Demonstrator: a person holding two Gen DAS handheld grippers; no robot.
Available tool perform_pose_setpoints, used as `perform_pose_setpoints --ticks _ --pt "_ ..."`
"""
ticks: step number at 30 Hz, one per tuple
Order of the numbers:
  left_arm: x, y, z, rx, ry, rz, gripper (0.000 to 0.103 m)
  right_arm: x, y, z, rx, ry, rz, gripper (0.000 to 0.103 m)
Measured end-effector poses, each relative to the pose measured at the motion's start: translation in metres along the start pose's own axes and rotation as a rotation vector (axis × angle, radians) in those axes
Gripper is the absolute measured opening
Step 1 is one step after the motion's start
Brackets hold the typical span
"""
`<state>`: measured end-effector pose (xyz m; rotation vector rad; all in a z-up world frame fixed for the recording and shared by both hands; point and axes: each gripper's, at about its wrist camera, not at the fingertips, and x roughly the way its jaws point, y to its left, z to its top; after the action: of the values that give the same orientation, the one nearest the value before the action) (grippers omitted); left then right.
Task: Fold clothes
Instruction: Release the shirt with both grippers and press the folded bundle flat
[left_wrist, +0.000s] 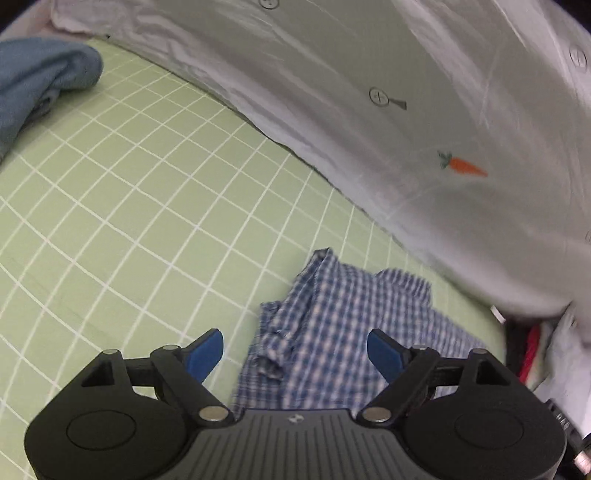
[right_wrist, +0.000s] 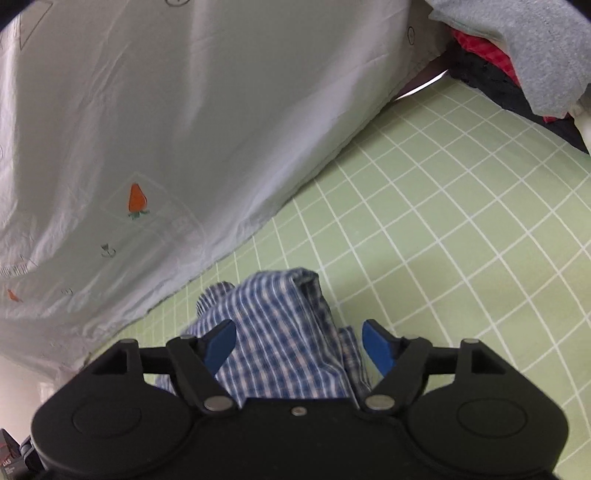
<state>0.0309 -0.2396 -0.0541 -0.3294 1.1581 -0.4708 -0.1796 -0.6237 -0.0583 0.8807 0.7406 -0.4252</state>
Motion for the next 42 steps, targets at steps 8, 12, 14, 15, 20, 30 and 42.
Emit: perform_pose_setpoints --ticks 8,12,14,15,20,30,42 --pt "0.019 0.012 -0.023 0.073 -0.012 0.033 0.033 0.006 0.001 -0.031 -0.088 0.021 -0.066 0.076" --pt "0.033 0.009 -0.021 0.093 -0.018 0.047 0.032 0.009 0.001 -0.034 -0.093 0.025 -0.072 0.076" --pt "0.038 0.007 -0.02 0.092 -0.012 0.03 0.032 0.01 0.002 -0.034 -0.099 0.023 -0.074 0.076" --pt "0.04 0.006 -0.019 0.094 -0.007 0.025 0.032 0.01 0.002 -0.035 -0.101 0.022 -0.073 0.076" --pt "0.045 0.005 -0.021 0.104 0.023 0.016 0.004 0.017 0.001 -0.04 -0.105 0.033 -0.091 0.076" --pt "-0.042 -0.022 -0.036 0.209 0.026 -0.212 0.001 0.018 0.004 -0.048 -0.158 -0.008 -0.108 0.007" --pt "-0.001 0.036 -0.085 0.027 0.158 -0.061 0.022 0.015 0.006 -0.051 -0.177 0.0 -0.123 0.059"
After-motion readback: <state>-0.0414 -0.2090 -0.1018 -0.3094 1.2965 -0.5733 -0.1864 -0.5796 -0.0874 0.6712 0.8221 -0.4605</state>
